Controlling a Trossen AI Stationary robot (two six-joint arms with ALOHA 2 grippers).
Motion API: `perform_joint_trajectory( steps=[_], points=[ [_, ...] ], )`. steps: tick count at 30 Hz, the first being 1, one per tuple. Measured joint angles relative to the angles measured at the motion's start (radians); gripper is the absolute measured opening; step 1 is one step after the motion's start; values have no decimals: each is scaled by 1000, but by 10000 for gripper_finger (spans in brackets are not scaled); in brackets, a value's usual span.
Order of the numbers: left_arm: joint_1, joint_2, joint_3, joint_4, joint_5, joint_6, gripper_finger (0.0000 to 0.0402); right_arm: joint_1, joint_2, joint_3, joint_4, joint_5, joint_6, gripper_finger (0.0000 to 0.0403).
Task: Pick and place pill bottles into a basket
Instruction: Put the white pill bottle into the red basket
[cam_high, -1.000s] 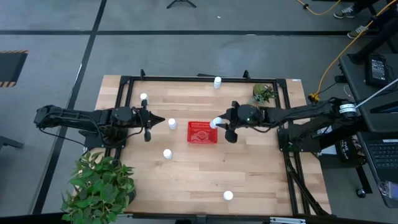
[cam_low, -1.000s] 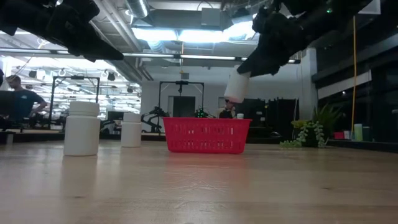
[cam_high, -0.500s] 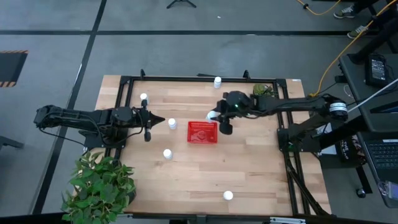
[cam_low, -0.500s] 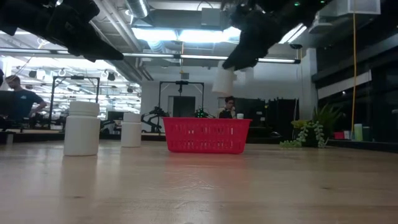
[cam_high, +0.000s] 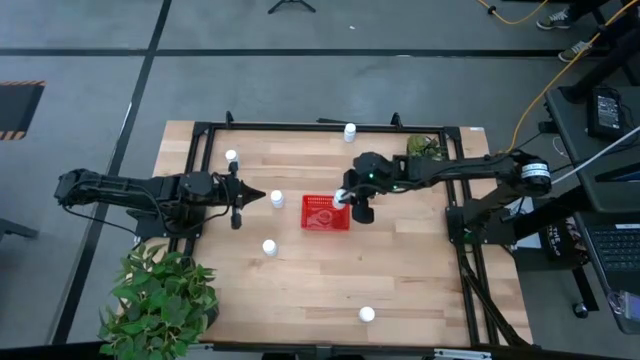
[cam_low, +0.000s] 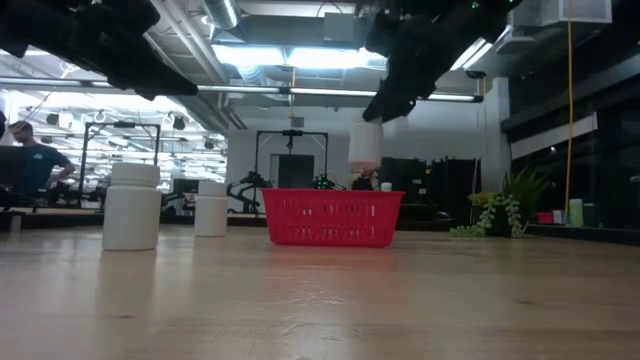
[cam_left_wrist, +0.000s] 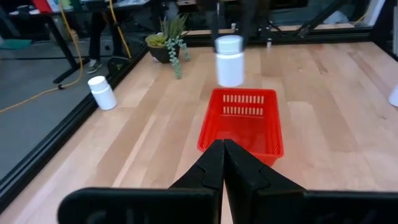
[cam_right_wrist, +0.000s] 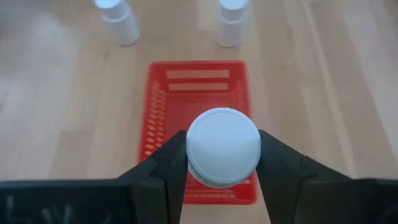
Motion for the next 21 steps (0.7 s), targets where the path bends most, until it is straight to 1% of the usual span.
perform_joint_trajectory(
  steps=[2, 7, 12, 16, 21],
  points=[
    [0, 0, 0, 0, -21, 0, 4, 16, 0, -4, 15, 0, 1, 153],
    [0, 0, 0, 0, -47, 0, 5, 32, 0, -72, 109, 26, 11, 153],
    [0, 0, 0, 0, -47, 0, 3, 32, 1, -140, 203, 30, 47, 153],
    [0, 0, 0, 0, -47, 0, 6, 32, 9, -166, 228, 82, 56, 153],
    [0, 0, 0, 3, -48, 0, 3, 29, 34, -185, 272, 105, 55, 153]
  ],
)
